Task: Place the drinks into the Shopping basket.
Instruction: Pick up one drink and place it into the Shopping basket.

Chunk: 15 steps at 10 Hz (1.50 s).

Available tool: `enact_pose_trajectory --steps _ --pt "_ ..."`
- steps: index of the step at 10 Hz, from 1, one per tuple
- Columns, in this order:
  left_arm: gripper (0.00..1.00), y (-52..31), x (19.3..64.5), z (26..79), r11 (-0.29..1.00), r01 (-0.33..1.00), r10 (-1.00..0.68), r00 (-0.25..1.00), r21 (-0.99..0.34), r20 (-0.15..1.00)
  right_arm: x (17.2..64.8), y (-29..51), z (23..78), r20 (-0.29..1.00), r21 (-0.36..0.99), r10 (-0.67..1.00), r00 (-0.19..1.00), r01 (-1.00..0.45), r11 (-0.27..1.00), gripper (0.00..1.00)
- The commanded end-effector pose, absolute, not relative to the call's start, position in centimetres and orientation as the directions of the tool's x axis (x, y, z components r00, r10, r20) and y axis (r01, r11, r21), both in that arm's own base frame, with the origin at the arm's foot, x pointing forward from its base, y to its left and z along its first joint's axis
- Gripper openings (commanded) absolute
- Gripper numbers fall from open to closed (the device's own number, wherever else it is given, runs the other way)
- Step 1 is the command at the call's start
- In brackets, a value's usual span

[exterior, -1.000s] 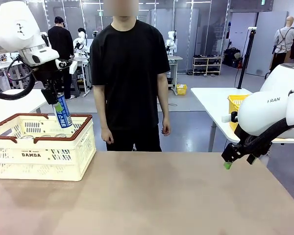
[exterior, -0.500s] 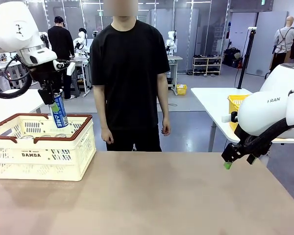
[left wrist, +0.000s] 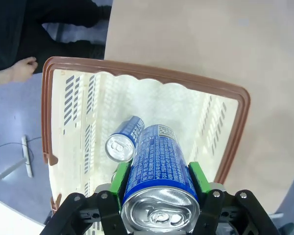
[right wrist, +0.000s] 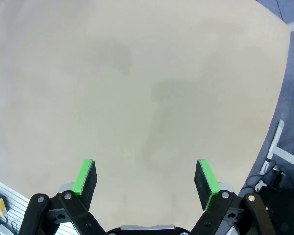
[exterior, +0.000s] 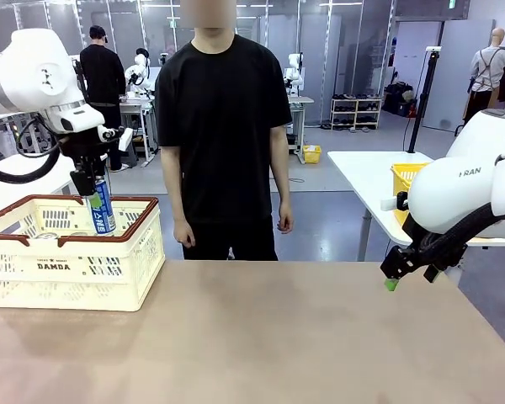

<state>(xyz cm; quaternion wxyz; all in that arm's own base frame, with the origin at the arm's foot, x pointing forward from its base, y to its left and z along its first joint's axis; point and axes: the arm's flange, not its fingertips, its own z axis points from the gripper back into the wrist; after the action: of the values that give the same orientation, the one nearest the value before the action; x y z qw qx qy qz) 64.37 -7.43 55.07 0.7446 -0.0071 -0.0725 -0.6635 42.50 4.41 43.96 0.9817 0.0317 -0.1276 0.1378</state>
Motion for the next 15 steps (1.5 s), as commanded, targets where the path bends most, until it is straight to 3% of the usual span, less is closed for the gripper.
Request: enact_pose_trajectory --steps 1,15 --pt "0.59 -7.8 64.3 54.4 0.08 0.989 -0.993 0.068 0.124 0.094 42.5 4.3 43.9 0.263 0.032 0.276 0.925 -0.294 0.955 1.0" --pt "0.59 -9.4 65.1 49.4 0.065 0.994 -0.992 0.055 0.083 0.117 42.5 4.3 43.9 0.263 0.032 0.276 0.925 -0.294 0.955 1.0"
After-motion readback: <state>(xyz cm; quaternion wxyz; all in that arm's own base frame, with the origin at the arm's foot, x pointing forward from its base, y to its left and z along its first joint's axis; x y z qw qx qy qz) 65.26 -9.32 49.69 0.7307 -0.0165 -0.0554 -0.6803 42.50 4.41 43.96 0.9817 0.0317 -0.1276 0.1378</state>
